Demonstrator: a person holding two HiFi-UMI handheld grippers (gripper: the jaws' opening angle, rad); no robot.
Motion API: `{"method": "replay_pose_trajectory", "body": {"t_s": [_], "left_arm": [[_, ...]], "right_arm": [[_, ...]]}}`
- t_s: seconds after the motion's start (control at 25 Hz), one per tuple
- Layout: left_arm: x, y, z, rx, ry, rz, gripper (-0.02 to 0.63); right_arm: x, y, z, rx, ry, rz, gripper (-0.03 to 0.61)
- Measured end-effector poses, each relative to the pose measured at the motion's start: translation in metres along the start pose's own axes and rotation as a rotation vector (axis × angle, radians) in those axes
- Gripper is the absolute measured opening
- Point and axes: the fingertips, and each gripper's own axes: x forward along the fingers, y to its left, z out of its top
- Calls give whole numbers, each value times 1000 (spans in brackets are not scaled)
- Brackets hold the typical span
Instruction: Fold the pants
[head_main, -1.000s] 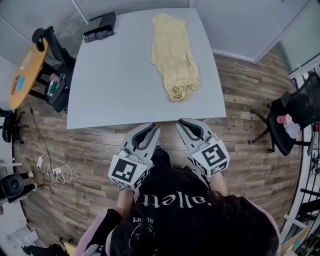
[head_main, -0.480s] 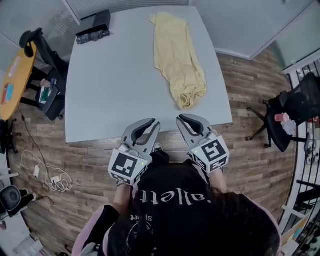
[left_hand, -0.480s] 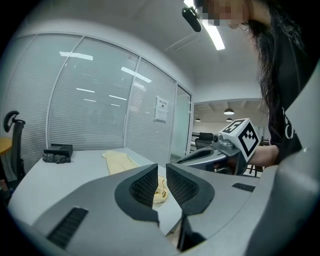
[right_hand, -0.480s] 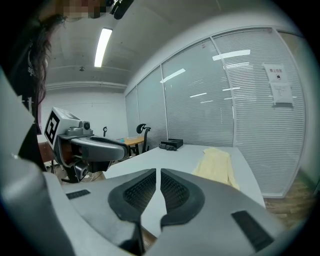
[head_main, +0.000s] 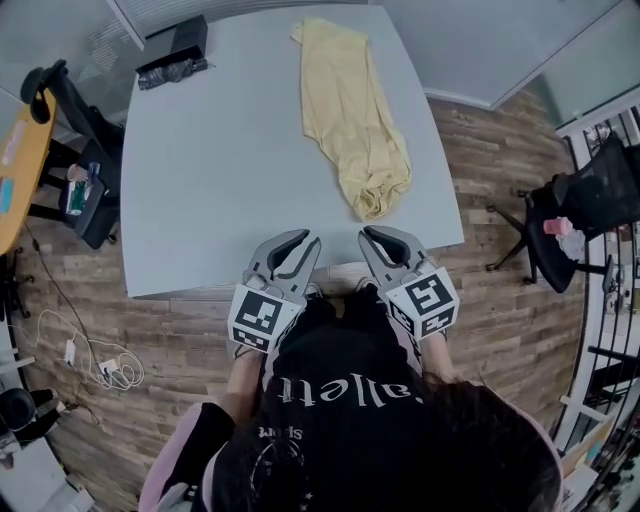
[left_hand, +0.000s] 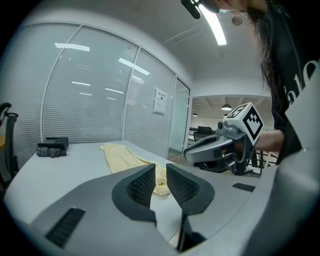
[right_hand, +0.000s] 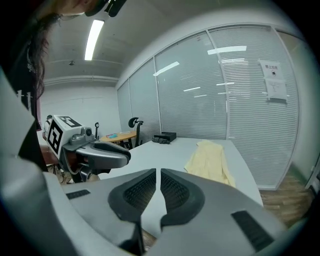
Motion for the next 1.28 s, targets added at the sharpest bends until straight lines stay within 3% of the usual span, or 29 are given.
{"method": "replay_pose_trajectory", "body": {"t_s": [0.24,0.4,0.64,0.8,0.96,1.28], "left_arm": [[34,-7,-24,31,23,-52,71],[63,-16,-47,82,110,-91,81],[104,-19,-73,74,217,-103,155],[129,-16,-91,82,294,-98,172],[151,-19,-109,85,349,-101,190],[181,-27,-141,175,488,-111,218]], "right_arm": [[7,-32,-23,52,38,-16,41],[13,-60,-41,43,80,-17,41],[24,-106,-63,18,156,-8,43],[34,-133,-80,-49,222,33,49],[46,-154,-104,-135,304,94,162],[75,-185,-143,-318,450,197,210]]}}
